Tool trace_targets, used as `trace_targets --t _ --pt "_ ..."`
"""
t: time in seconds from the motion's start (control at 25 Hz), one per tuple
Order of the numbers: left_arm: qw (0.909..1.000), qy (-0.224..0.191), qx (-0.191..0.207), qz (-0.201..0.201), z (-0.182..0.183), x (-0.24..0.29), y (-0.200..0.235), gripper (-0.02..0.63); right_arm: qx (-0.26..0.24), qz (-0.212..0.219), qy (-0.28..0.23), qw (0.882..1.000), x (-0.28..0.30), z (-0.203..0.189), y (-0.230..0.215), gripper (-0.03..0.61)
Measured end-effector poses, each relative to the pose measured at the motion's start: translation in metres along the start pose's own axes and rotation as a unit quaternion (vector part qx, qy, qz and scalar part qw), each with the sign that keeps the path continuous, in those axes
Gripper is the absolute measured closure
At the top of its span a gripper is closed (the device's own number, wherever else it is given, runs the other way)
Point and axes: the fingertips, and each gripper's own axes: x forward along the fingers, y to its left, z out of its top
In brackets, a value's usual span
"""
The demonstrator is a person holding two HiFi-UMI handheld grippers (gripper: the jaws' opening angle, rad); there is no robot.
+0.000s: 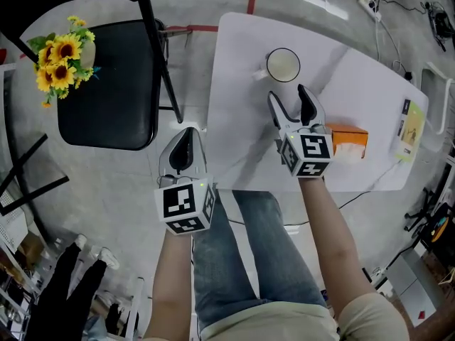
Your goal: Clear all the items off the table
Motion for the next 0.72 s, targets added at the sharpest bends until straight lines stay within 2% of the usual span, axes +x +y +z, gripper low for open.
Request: trace_targets --t 0.24,0.48,0.72 --pt "1.0000 0.007 -0.001 0.003 -0.005 0.006 -0.008 0.604 -0.003 0.015 -0.008 1.000 0.025 0.005 -0.008 0.216" --pt "0.9999 0.014 0.000 0.007 -0.009 0.012 -0.010 0.604 -0.030 0.026 -0.006 0.999 0.051 0.012 -0.008 0.179" --pt "0.9997 0.018 -0.002 0.014 -0.008 0.015 -0.004 0.604 -0.050 0.036 -0.007 0.998 0.065 0.015 -0.004 0.172"
